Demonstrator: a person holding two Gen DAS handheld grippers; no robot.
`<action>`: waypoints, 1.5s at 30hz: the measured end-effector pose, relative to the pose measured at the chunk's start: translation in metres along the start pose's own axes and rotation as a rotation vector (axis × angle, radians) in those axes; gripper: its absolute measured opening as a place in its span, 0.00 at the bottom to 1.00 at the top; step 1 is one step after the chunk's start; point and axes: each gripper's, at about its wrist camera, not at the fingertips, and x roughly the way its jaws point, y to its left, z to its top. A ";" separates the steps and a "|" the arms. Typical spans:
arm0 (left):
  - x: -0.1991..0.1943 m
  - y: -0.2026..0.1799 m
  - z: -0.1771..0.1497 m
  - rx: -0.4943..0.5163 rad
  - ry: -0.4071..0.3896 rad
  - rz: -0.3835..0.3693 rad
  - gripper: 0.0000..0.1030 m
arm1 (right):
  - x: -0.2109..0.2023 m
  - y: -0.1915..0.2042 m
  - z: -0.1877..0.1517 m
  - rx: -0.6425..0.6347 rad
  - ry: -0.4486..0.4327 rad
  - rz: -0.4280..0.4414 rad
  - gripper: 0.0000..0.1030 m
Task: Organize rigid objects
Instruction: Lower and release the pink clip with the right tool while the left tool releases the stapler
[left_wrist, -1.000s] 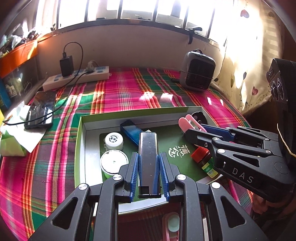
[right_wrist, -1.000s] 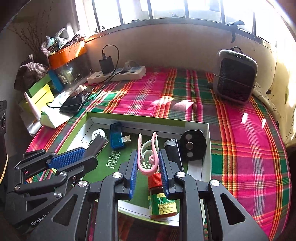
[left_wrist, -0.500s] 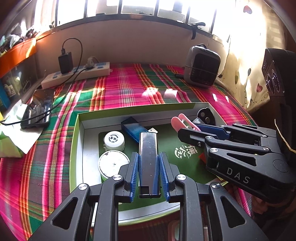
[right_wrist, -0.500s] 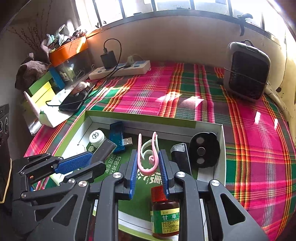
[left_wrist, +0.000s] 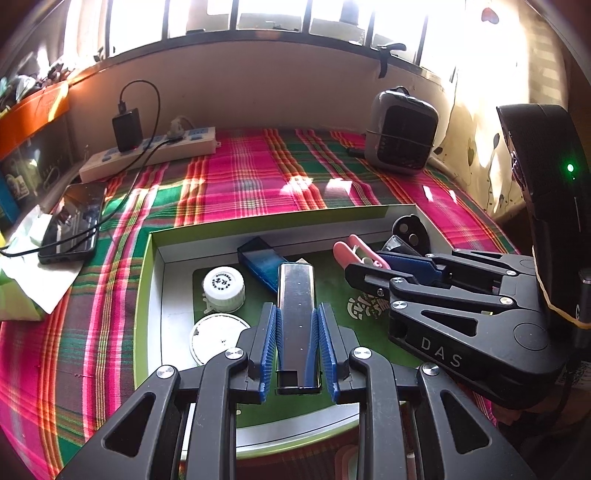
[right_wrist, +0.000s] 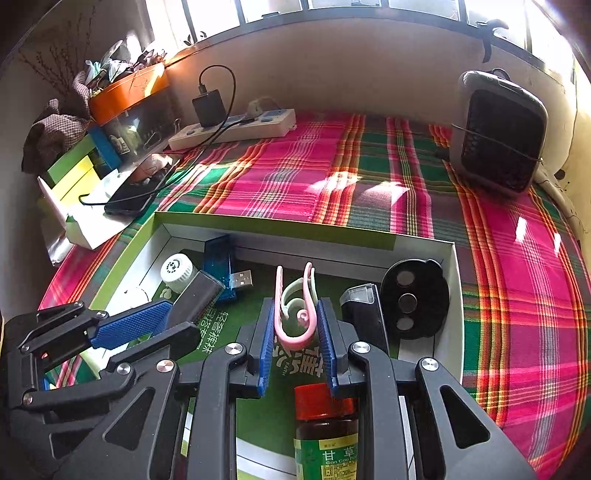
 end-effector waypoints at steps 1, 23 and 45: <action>0.000 0.000 0.000 0.000 -0.001 0.001 0.21 | 0.000 0.001 0.000 -0.006 -0.001 -0.010 0.23; 0.008 -0.006 0.003 0.028 -0.004 0.007 0.21 | 0.004 -0.001 -0.003 -0.018 -0.011 -0.044 0.23; 0.009 -0.005 0.003 0.022 -0.004 0.002 0.21 | 0.004 -0.001 -0.004 -0.022 -0.012 -0.038 0.23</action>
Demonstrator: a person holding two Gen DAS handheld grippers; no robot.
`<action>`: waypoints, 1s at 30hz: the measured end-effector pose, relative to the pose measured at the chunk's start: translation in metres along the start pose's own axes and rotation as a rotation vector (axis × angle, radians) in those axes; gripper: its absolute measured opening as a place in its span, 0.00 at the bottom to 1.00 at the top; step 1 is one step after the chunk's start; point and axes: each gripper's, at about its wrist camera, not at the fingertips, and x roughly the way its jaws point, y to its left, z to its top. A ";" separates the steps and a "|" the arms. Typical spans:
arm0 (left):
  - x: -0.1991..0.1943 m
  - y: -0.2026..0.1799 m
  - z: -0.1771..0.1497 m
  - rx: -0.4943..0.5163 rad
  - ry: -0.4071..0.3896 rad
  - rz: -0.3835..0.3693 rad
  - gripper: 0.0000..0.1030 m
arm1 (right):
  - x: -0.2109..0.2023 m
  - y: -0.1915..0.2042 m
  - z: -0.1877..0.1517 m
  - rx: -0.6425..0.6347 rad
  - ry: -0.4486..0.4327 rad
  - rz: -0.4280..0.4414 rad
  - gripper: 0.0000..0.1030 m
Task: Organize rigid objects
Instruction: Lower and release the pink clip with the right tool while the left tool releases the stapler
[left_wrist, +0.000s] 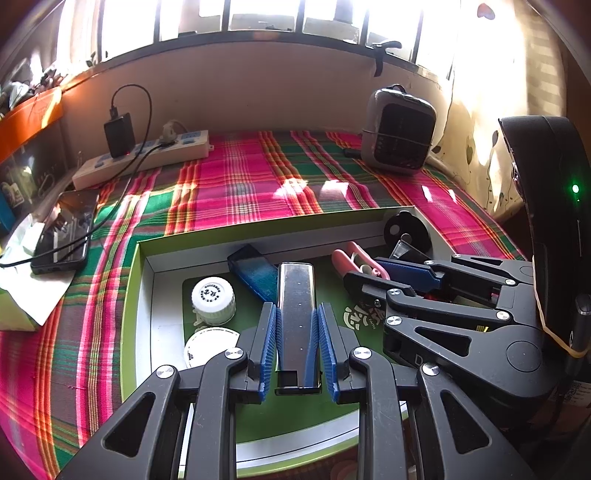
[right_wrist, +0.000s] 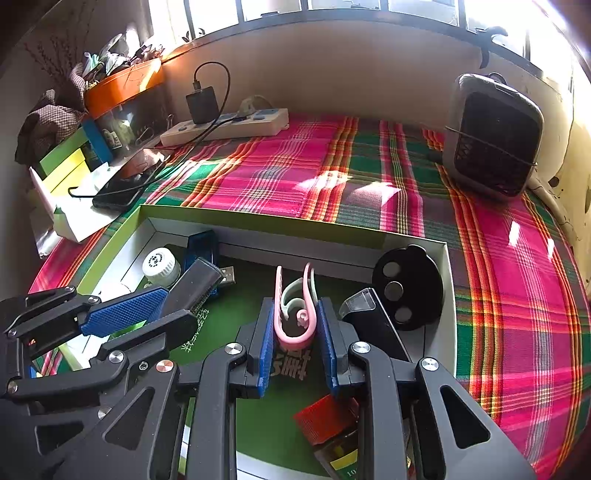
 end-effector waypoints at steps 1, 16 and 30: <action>0.000 0.000 0.000 0.001 0.000 0.000 0.21 | 0.000 0.000 0.000 0.000 0.000 0.000 0.23; 0.000 0.001 -0.001 -0.006 0.001 -0.007 0.22 | 0.001 -0.002 -0.001 0.009 0.002 0.007 0.23; -0.003 0.004 -0.002 -0.026 0.006 -0.008 0.23 | 0.000 -0.001 0.000 0.019 0.003 0.016 0.25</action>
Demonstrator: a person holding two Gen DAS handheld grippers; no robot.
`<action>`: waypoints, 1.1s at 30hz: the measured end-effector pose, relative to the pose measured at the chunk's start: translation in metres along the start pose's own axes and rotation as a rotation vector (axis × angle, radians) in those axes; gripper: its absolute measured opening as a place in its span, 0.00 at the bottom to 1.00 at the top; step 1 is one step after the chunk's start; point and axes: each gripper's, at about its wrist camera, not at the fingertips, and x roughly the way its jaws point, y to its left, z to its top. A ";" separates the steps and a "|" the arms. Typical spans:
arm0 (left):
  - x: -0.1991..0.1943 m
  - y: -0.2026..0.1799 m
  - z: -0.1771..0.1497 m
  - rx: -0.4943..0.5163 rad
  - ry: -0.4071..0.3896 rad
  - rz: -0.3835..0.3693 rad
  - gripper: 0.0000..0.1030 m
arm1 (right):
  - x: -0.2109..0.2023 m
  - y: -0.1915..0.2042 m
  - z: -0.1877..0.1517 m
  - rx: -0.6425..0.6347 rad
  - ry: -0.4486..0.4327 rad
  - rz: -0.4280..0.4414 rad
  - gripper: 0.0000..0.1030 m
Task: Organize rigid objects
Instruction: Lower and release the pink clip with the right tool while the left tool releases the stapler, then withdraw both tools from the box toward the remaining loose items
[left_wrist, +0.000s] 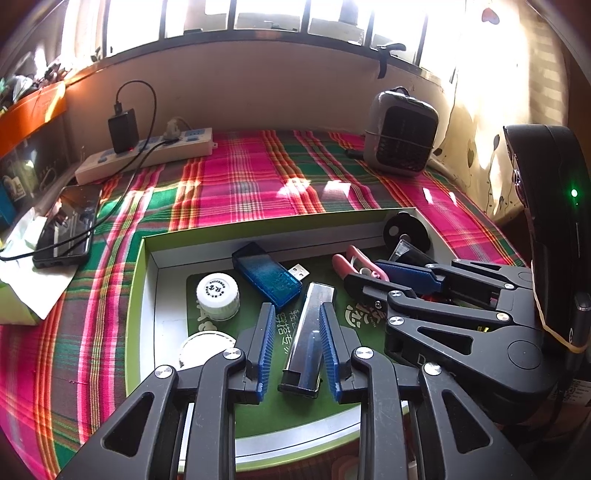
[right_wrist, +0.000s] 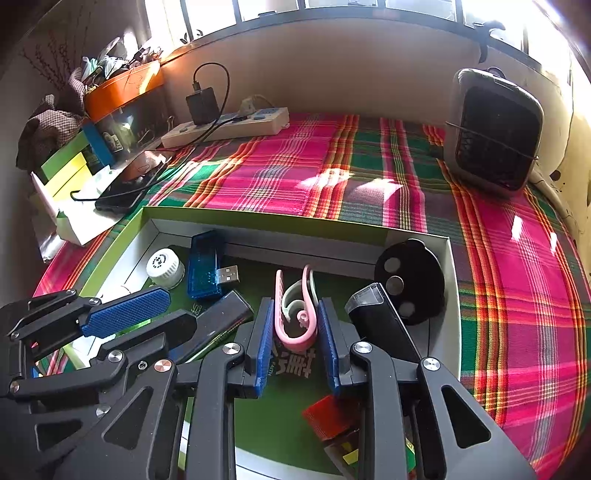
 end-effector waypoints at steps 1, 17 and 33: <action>0.000 0.000 -0.001 -0.004 0.003 -0.001 0.24 | 0.000 0.000 0.000 0.002 0.000 0.002 0.25; -0.030 0.001 -0.009 -0.026 -0.049 -0.003 0.26 | -0.023 0.005 -0.006 0.014 -0.048 -0.004 0.33; -0.072 0.004 -0.030 -0.047 -0.096 0.002 0.30 | -0.058 0.020 -0.028 0.026 -0.083 -0.023 0.35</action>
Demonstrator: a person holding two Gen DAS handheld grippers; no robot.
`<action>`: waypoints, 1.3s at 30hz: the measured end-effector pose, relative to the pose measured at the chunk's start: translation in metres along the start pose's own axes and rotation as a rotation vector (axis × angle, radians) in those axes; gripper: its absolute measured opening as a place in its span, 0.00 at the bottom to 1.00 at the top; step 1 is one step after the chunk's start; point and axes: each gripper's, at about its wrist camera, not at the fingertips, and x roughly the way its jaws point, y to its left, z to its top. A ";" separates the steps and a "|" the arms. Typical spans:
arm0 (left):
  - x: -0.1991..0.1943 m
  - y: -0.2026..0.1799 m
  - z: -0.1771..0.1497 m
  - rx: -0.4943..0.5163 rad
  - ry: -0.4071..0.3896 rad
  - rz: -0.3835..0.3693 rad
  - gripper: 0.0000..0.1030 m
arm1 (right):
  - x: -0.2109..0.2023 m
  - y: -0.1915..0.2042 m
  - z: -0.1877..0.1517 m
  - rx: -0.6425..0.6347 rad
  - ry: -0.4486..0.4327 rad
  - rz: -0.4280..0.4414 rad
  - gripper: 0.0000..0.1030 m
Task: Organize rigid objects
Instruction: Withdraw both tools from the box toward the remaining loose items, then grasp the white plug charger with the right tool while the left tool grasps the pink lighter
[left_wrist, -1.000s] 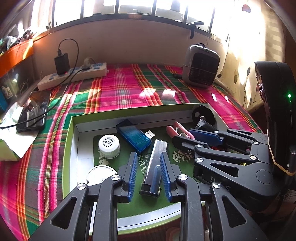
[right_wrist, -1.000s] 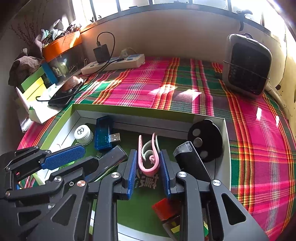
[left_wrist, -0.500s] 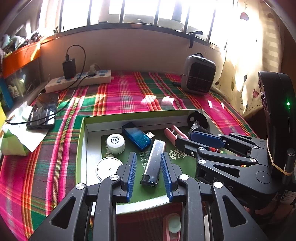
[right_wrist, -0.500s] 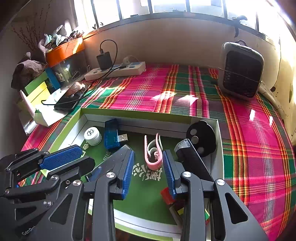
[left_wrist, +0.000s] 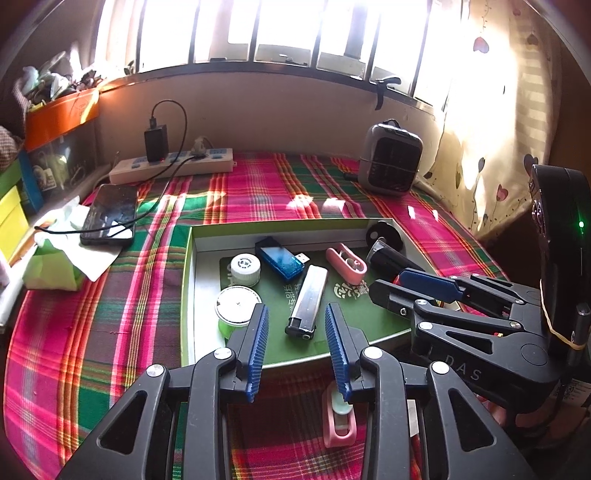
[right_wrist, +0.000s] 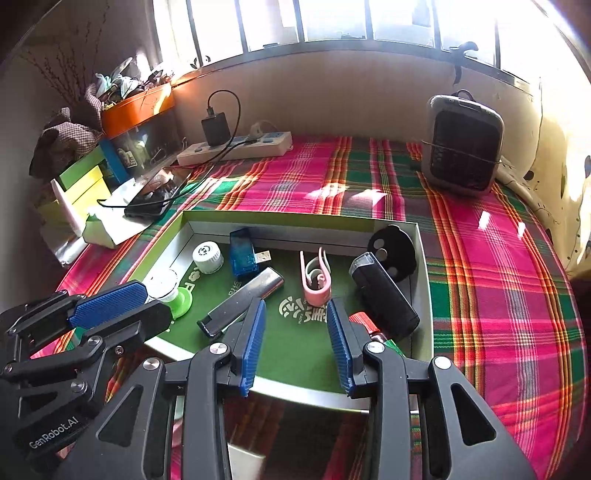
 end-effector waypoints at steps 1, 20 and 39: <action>-0.002 0.001 -0.001 -0.006 -0.003 -0.001 0.30 | -0.003 0.001 -0.002 -0.001 -0.001 -0.002 0.35; -0.031 0.020 -0.033 -0.067 -0.018 -0.010 0.31 | -0.039 0.024 -0.060 0.013 0.062 -0.014 0.48; -0.033 0.020 -0.049 -0.059 0.019 -0.033 0.31 | -0.027 0.035 -0.081 0.000 0.124 -0.069 0.48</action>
